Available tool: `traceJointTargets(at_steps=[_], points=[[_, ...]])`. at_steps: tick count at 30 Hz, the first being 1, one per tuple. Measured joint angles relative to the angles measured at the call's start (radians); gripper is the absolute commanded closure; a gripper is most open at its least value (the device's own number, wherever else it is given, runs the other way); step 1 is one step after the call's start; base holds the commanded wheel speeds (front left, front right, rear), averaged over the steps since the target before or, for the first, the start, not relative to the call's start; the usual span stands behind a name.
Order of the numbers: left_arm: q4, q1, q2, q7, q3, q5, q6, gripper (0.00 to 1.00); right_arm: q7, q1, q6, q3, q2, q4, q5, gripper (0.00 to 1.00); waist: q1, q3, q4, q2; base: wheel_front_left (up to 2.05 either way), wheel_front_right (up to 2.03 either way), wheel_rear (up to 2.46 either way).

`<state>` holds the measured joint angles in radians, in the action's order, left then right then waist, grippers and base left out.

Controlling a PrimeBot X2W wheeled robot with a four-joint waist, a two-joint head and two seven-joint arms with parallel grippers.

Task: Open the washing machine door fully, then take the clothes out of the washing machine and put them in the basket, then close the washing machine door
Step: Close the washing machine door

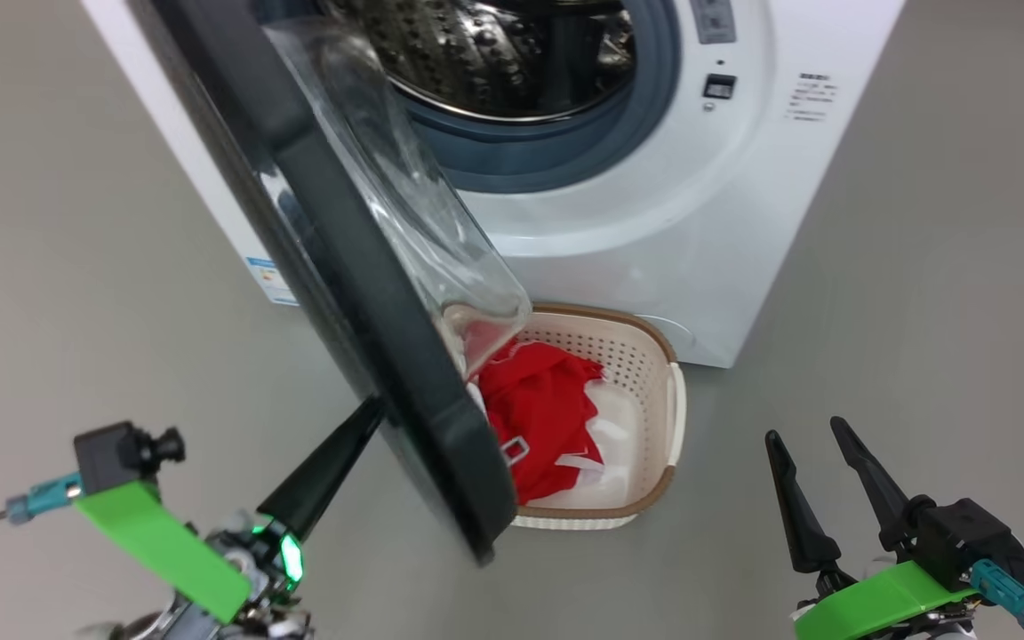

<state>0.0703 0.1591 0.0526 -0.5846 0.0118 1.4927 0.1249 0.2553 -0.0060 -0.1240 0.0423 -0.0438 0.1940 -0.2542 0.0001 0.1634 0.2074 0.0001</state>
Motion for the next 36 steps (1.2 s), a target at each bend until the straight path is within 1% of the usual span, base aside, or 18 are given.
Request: traceJointTargets(at_steps=[4, 6, 11, 12, 21, 26, 34, 36], points=[[-0.050, 0.060, 0.005, 0.095, 0.053, -0.048, 0.000, 1.00, 0.000, -0.003, 0.000, -0.003, 0.000, -0.002, -0.002, 0.00, 0.0000, 0.014, -0.035, 0.0000, 0.00, 0.00, 0.00], [-0.071, 0.095, 0.017, 0.146, 0.080, -0.060, 0.000, 1.00, 0.000, -0.005, 0.000, -0.004, 0.000, -0.005, -0.002, 0.00, 0.0000, 0.023, -0.054, 0.0000, 0.00, 0.00, 0.00], [-0.120, 0.200, 0.046, 0.274, 0.135, -0.068, 0.000, 1.00, 0.000, -0.032, 0.000, -0.006, 0.000, -0.012, -0.011, 0.00, 0.0000, 0.049, -0.105, 0.0000, 0.00, 0.00, 0.00], [-0.120, 0.200, 0.046, 0.274, 0.135, -0.068, 0.000, 1.00, 0.000, -0.032, 0.000, -0.006, 0.000, -0.012, -0.011, 0.00, 0.0000, 0.049, -0.105, 0.0000, 0.00, 0.00, 0.00], [-0.249, 0.384, 0.112, 0.462, 0.220, -0.078, 0.000, 1.00, 0.000, -0.070, 0.000, -0.006, -0.001, -0.021, -0.053, 0.00, 0.0000, 0.108, -0.194, 0.0000, 0.00, 0.00, 0.00], [-0.308, 0.484, 0.150, 0.529, 0.266, -0.078, 0.000, 1.00, 0.000, -0.089, 0.000, -0.005, -0.001, -0.028, -0.062, 0.00, 0.0000, 0.140, -0.242, 0.0000, 0.00, 0.00, 0.00], [-0.383, 0.613, 0.201, 0.633, 0.312, -0.076, 0.000, 1.00, 0.000, -0.107, 0.000, 0.001, -0.001, -0.034, -0.072, 0.00, 0.0000, 0.187, -0.314, 0.0000, 0.00, 0.00, 0.00], [-0.406, 0.639, 0.215, 0.655, 0.322, -0.075, 0.000, 1.00, 0.000, -0.109, 0.000, 0.003, 0.000, -0.034, -0.091, 0.00, 0.0000, 0.196, -0.331, 0.0000, 0.00, 0.00, 0.00]])
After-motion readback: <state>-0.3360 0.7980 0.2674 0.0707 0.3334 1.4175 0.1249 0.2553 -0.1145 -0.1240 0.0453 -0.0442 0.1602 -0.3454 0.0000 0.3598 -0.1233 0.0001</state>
